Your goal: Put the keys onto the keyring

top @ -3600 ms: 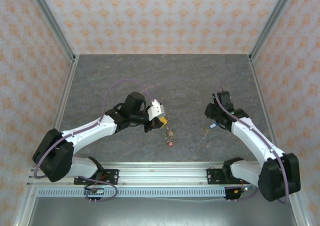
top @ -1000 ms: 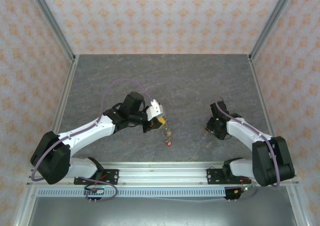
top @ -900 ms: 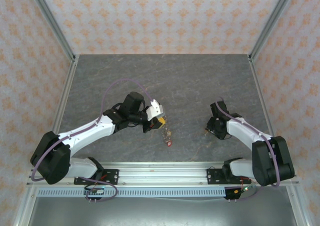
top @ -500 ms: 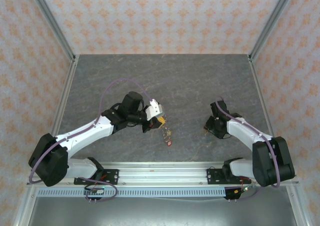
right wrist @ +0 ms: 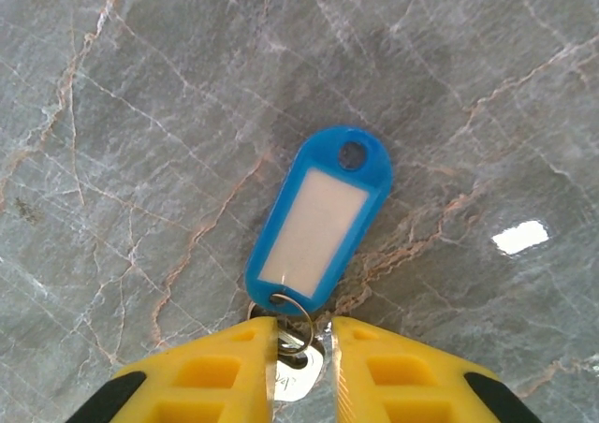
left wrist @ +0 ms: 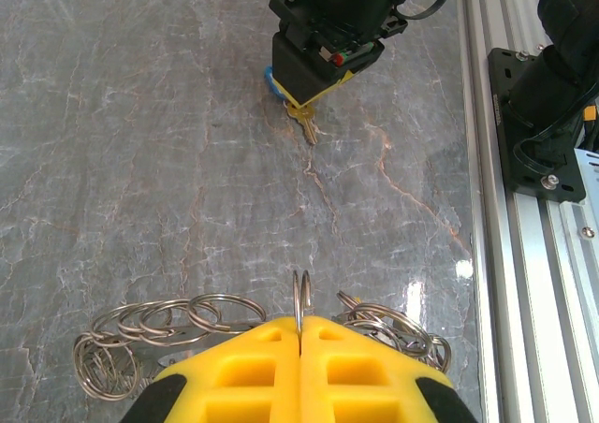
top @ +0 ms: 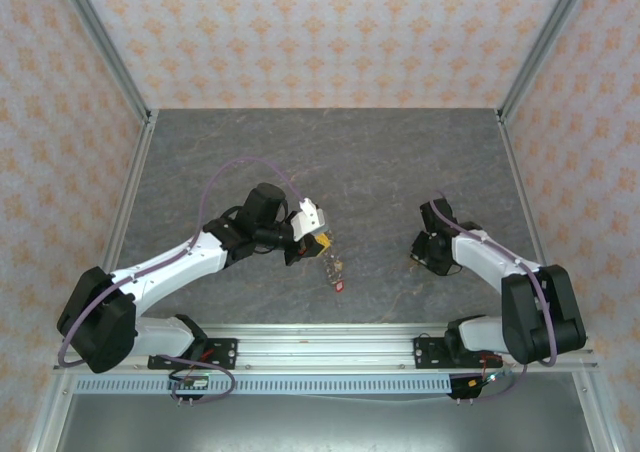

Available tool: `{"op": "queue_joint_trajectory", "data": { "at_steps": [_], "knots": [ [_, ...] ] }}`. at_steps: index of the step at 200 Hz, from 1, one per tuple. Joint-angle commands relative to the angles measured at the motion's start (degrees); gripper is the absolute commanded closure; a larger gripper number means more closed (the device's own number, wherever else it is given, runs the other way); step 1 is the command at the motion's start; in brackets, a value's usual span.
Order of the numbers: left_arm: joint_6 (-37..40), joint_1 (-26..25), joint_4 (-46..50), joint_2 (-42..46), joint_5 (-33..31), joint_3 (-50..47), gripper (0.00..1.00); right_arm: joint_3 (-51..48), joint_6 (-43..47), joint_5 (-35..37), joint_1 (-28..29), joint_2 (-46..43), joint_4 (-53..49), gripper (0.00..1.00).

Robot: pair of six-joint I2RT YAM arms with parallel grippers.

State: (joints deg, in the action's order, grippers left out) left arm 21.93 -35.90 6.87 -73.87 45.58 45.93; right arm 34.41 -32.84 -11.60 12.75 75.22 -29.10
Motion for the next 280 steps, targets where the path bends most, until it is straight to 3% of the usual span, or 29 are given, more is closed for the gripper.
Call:
{"op": "queue_joint_trajectory", "data": {
  "at_steps": [1, 24, 78, 106, 119, 170, 211, 280],
  "knots": [
    [-0.69, -0.13, -0.71, 1.45, 0.65, 0.99, 1.00, 1.35, 1.22, -1.32, 0.23, 0.38, 1.85, 0.80],
    [-0.58, -0.08, -0.27, 1.10, 0.65, 1.13, 1.00, 2.12, 2.69, -0.90, 0.31, -0.37, 0.77, 0.88],
    [-0.58, -0.08, -0.38, 0.86, 0.56, 1.09, 1.00, 4.29, 6.45, 1.52, 1.52, -0.79, -3.07, 0.90],
    [-0.43, -0.13, -0.25, 0.91, 0.56, 1.15, 1.00, 4.90, 7.71, 1.79, 2.09, -0.24, -3.15, 0.89],
    [-0.37, -0.13, -0.17, 0.84, 0.59, 1.18, 1.00, 5.40, 7.40, 2.92, 2.19, -0.04, -3.70, 0.81],
    [-0.02, -0.13, 0.34, 0.86, 0.74, 1.17, 1.00, 4.94, 6.12, 3.62, 2.19, 0.00, -4.27, 0.74],
    [-0.03, -0.13, 0.23, 0.35, 0.82, 1.38, 1.00, 5.19, 5.81, 2.27, 2.18, 1.85, -3.42, 0.80],
    [0.03, -0.14, 0.18, 0.03, 1.09, 1.53, 1.00, 5.76, 5.46, 1.92, 2.36, 2.48, -2.36, 0.81]
  ]
}}
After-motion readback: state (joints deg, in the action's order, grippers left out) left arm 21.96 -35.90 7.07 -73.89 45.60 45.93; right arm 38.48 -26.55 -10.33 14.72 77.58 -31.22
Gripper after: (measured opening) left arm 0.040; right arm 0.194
